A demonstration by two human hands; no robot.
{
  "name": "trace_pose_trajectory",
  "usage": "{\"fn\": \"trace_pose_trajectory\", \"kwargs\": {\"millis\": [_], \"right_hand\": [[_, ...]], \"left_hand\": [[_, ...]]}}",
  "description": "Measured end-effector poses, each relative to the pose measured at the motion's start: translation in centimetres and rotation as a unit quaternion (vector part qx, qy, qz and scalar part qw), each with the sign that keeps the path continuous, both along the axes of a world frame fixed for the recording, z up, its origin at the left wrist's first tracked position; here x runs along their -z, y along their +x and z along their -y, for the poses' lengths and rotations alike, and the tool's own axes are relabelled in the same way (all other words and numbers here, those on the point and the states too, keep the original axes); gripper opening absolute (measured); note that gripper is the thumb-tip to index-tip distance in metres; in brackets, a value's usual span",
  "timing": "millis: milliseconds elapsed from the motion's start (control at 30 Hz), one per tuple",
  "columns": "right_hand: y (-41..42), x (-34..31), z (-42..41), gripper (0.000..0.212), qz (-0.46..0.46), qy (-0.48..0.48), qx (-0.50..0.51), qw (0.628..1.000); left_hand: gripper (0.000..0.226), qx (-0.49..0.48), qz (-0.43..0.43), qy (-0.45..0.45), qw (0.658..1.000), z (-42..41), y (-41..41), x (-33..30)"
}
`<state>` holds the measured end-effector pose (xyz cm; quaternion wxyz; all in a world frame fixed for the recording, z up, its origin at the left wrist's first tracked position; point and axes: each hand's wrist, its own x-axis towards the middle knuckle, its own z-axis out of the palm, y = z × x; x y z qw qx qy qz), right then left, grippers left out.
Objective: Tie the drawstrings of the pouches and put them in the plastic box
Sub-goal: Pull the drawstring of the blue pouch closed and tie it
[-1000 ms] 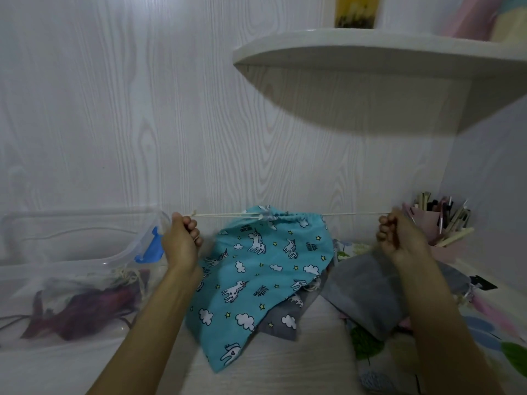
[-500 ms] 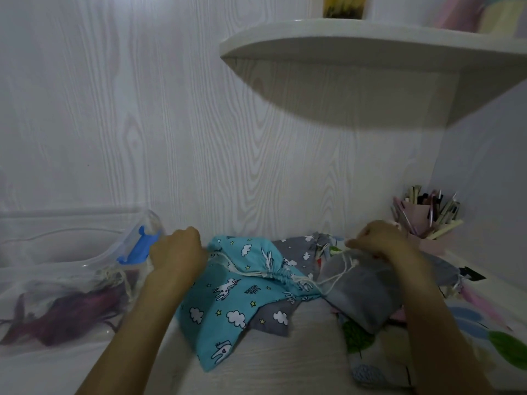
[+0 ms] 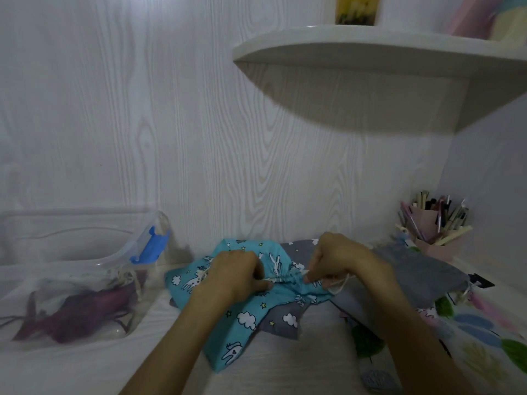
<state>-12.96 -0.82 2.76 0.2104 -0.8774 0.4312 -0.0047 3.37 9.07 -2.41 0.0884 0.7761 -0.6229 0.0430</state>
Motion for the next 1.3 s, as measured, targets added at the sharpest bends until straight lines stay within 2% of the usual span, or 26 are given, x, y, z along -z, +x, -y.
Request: {"fn": "trace_pose_trajectory", "kwargs": {"millis": [133, 233, 333, 400, 533, 633, 733, 833, 933, 1067, 1233, 1300], "right_hand": [[-0.5, -0.7, 0.3, 0.016, 0.164, 0.030, -0.046, 0.985], [-1.2, -0.6, 1.0, 0.014, 0.180, 0.024, -0.060, 0.982], [-1.5, -0.5, 1.5, 0.010, 0.203, -0.023, -0.026, 0.979], [-1.7, -0.8, 1.5, 0.012, 0.199, -0.011, -0.034, 0.979], [-2.6, -1.6, 1.5, 0.017, 0.210, 0.092, -0.072, 0.971], [-3.3, -1.6, 2.2, 0.013, 0.254, 0.080, -0.039, 0.963], [-3.8, -1.1, 3.3, 0.013, 0.247, 0.066, 0.014, 0.967], [-2.8, -0.5, 3.7, 0.015, 0.228, 0.063, 0.056, 0.970], [-1.3, -0.1, 3.5, 0.013, 0.244, 0.000, 0.059, 0.968], [-0.3, -1.2, 1.6, 0.025, 0.327, -0.002, -0.043, 0.944], [2.0, -1.2, -1.4, 0.044, 0.222, -0.021, -0.172, 0.960], [2.9, -0.6, -1.8, 0.035, 0.215, -0.012, -0.188, 0.958]], "left_hand": [[0.034, 0.033, 0.006, -0.051, 0.998, 0.2, 0.5, 0.4], [0.034, 0.045, -0.084, -0.084, 0.992, -0.3, 1.5, -0.1], [0.035, 0.046, -0.169, -0.133, 0.975, -0.7, 1.9, -0.9], [0.037, 0.030, -0.173, -0.153, 0.972, -0.8, 2.0, -1.2], [0.039, -0.017, -0.193, -0.206, 0.959, -0.9, 2.3, -1.5], [0.039, -0.027, -0.211, -0.235, 0.948, -1.0, 2.4, -2.0], [0.037, -0.036, -0.196, -0.220, 0.955, -1.3, 2.8, -2.3], [0.037, -0.057, -0.142, -0.209, 0.966, -1.2, 2.9, -2.2], [0.041, -0.052, -0.113, -0.222, 0.967, -1.2, 3.0, -1.8], [0.034, 0.025, -0.119, -0.175, 0.977, -1.6, 2.6, -2.7], [0.021, 0.096, -0.081, -0.099, 0.987, -2.2, 0.8, -4.9], [0.021, 0.100, -0.065, -0.099, 0.988, -2.6, 0.6, -5.5]]}}
